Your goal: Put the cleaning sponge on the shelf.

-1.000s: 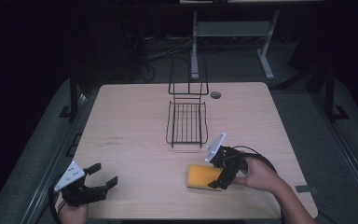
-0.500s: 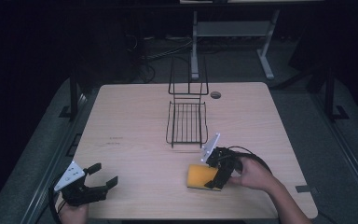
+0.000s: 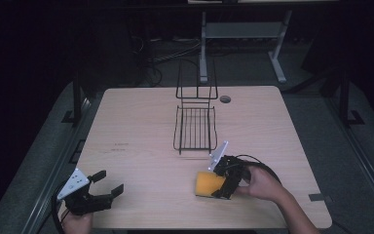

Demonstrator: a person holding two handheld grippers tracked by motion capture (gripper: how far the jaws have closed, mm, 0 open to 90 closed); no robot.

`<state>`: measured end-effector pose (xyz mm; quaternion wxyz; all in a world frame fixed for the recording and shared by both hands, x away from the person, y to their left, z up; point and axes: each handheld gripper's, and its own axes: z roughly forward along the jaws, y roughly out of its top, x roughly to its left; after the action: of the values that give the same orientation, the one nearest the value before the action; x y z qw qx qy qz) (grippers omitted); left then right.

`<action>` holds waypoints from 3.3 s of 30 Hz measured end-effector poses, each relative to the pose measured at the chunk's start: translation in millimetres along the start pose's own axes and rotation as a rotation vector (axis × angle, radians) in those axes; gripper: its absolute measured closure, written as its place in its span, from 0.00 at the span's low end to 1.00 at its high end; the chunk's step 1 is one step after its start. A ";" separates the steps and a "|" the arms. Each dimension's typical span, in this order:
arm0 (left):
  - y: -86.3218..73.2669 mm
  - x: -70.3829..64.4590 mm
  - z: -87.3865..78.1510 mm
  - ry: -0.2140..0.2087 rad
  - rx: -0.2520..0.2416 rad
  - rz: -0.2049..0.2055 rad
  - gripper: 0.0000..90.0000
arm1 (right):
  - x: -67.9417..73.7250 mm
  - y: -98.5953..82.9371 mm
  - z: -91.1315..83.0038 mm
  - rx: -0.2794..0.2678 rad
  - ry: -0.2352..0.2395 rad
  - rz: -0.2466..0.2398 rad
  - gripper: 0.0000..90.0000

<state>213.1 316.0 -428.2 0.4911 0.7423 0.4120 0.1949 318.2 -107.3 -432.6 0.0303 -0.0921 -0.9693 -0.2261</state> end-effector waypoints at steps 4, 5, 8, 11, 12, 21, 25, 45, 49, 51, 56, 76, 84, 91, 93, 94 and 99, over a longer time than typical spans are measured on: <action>-0.1 0.4 -0.1 0.001 0.000 -0.002 0.14 | 0.1 0.5 5.0 -0.001 0.005 -0.002 0.16; -0.1 0.4 -0.2 0.000 0.000 -0.001 0.14 | 0.0 0.6 6.0 0.000 0.006 -0.001 0.16; -0.2 0.7 -0.3 0.000 0.000 -0.002 0.14 | 0.3 1.2 9.4 0.002 0.009 0.000 0.16; -0.2 0.6 -0.3 0.000 -0.001 -0.003 0.14 | 1.5 2.0 11.3 0.006 0.008 -0.004 0.16; -0.2 0.6 -0.3 -0.001 -0.001 -0.003 0.14 | 1.6 2.2 11.7 0.006 0.005 -0.005 0.16; -0.1 0.3 -0.2 -0.001 0.000 -0.001 0.14 | 2.0 0.0 13.9 0.007 -0.002 -0.006 0.16; -0.1 0.3 -0.1 0.000 0.000 -0.001 0.14 | 1.9 -1.7 15.3 0.009 -0.003 -0.005 0.16; -0.2 1.4 0.2 -0.001 0.000 -0.004 0.14 | 3.3 -2.9 16.3 0.012 -0.019 -0.021 0.23; -0.2 1.1 0.1 -0.001 0.000 -0.003 0.14 | 3.0 -2.3 13.2 0.009 -0.018 -0.023 0.24; -0.5 1.4 0.2 0.000 0.000 -0.005 0.14 | 3.0 -1.5 11.0 0.007 -0.021 -0.026 0.24; -0.8 0.9 0.5 -0.002 0.001 -0.002 0.14 | 2.3 1.3 6.1 -0.003 -0.024 -0.030 0.24; -1.2 2.1 -0.3 0.002 0.000 -0.006 0.14 | -6.6 12.1 -10.6 -0.004 -0.023 -0.031 0.24; -1.1 2.8 -0.6 0.002 0.001 -0.006 0.14 | -10.1 20.0 -14.1 -0.001 -0.018 -0.042 0.24; -1.3 3.0 -0.1 0.001 0.001 -0.007 0.14 | -12.7 23.3 -17.3 0.000 -0.020 -0.045 0.24; -1.4 3.1 -0.1 0.001 0.002 -0.007 0.14 | -13.3 23.6 -18.2 0.000 -0.022 -0.044 0.24; -1.4 2.9 -0.1 0.002 0.002 -0.007 0.14 | -13.9 23.9 -18.6 -0.001 -0.021 -0.042 0.24; -1.4 2.9 -0.8 0.003 0.001 -0.008 0.14 | -18.3 26.2 -20.4 -0.003 -0.018 -0.038 0.24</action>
<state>213.7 319.1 -429.4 0.4908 0.7408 0.4157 0.1939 341.5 -96.4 -404.8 0.0168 -0.0756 -0.9707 -0.2273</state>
